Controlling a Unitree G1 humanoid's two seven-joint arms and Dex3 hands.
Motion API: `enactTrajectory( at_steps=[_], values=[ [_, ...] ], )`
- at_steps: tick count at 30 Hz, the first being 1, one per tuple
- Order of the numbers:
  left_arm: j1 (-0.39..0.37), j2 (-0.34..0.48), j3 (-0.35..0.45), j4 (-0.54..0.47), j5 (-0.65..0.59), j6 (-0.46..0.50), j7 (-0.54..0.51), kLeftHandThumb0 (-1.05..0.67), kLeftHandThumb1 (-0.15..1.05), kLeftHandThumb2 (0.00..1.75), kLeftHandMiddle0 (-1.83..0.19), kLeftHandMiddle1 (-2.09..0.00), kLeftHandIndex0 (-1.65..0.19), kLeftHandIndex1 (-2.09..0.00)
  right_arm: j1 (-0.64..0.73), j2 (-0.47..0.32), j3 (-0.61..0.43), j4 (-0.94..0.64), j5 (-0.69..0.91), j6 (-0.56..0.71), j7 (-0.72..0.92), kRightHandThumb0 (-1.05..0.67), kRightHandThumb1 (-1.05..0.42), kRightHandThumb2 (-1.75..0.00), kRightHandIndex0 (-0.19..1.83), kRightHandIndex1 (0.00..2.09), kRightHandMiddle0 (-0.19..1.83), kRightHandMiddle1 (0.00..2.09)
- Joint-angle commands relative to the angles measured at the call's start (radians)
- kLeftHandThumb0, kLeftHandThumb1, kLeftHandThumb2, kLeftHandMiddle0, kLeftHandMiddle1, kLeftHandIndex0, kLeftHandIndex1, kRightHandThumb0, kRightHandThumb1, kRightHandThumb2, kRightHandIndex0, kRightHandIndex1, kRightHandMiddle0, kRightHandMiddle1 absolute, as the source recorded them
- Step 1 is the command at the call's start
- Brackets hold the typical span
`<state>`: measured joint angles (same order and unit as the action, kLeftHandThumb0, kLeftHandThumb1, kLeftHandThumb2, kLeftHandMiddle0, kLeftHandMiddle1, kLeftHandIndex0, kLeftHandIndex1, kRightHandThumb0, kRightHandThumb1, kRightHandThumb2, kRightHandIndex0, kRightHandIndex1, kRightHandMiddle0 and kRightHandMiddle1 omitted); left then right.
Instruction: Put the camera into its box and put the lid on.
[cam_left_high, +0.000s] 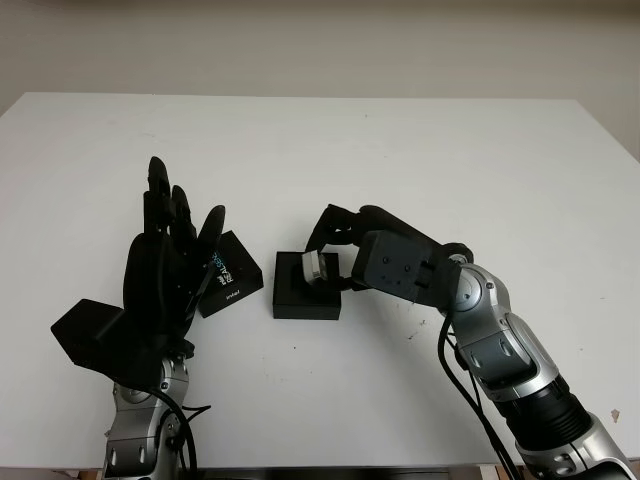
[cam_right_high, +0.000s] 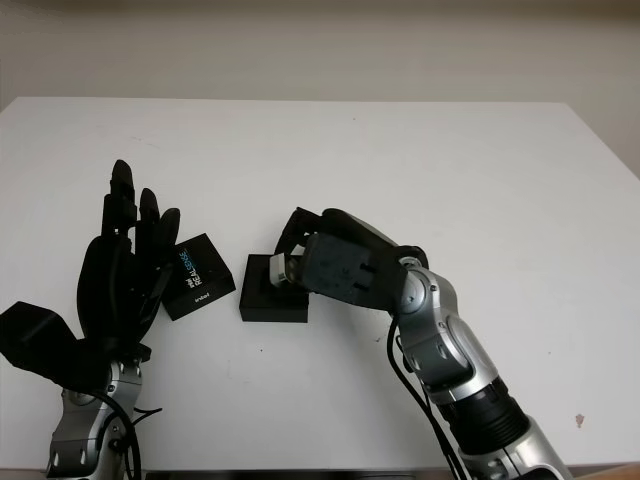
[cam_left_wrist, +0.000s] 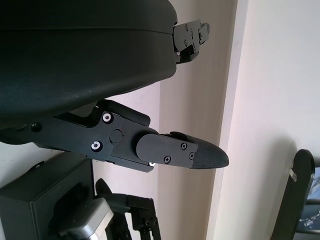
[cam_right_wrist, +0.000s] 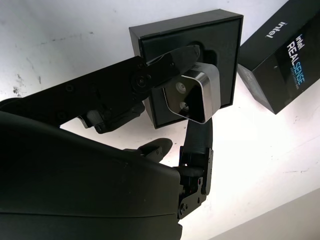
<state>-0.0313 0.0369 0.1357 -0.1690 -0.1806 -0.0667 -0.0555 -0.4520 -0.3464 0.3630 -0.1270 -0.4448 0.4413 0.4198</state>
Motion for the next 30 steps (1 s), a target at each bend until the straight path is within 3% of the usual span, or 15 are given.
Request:
enactTrajectory(
  at_steps=[1,16,22,25,26,29,30],
  values=[
    [-0.005,0.006,0.003,-0.024,-0.01,-0.003,-0.009,-0.64,1.05,0.17,0.12,-0.05,0.16,-0.05,0.013,-0.008,0.003,0.015,-0.015,-0.009,-0.008,-0.35,-1.04,-0.05,0.38,0.24,0.32,1.98],
    [0.002,-0.001,-0.003,-0.04,-0.026,-0.003,-0.017,-0.66,1.05,0.13,0.13,-0.05,0.16,-0.05,0.037,0.004,0.008,0.06,-0.052,-0.054,-0.065,-0.35,-1.03,-0.05,0.41,0.25,0.36,2.09],
    [0.005,-0.006,-0.012,-0.048,-0.015,-0.004,-0.009,-0.64,1.05,0.14,0.13,-0.05,0.16,-0.05,0.049,-0.039,0.04,0.031,-0.101,-0.127,-0.043,-0.4,-1.05,-0.09,0.34,0.2,0.28,1.96],
    [0.008,-0.009,-0.016,-0.05,-0.014,-0.006,-0.008,-0.64,1.05,0.15,0.13,-0.05,0.16,-0.05,0.059,-0.081,0.064,0.007,-0.142,-0.215,-0.029,-0.49,-1.04,-0.07,0.22,0.11,0.01,1.52],
    [0.009,-0.011,-0.016,-0.051,-0.017,-0.006,-0.008,-0.65,1.05,0.14,0.13,-0.05,0.16,-0.05,0.059,-0.092,0.07,0.0,-0.155,-0.234,-0.021,-0.56,-1.05,-0.07,0.1,0.07,-0.07,1.11],
    [0.015,-0.019,-0.017,-0.058,-0.026,-0.002,-0.006,-0.65,1.05,0.13,0.13,-0.05,0.17,-0.05,0.069,-0.105,0.071,-0.026,-0.187,-0.273,-0.015,-0.61,-1.04,-0.06,-0.06,0.03,-0.03,0.49],
    [0.017,-0.019,-0.017,-0.059,-0.023,-0.003,-0.005,-0.65,1.05,0.13,0.13,-0.05,0.17,-0.05,0.073,-0.107,0.068,-0.028,-0.192,-0.286,-0.019,-0.6,-1.03,-0.05,-0.09,0.03,-0.01,0.39]
  ],
)
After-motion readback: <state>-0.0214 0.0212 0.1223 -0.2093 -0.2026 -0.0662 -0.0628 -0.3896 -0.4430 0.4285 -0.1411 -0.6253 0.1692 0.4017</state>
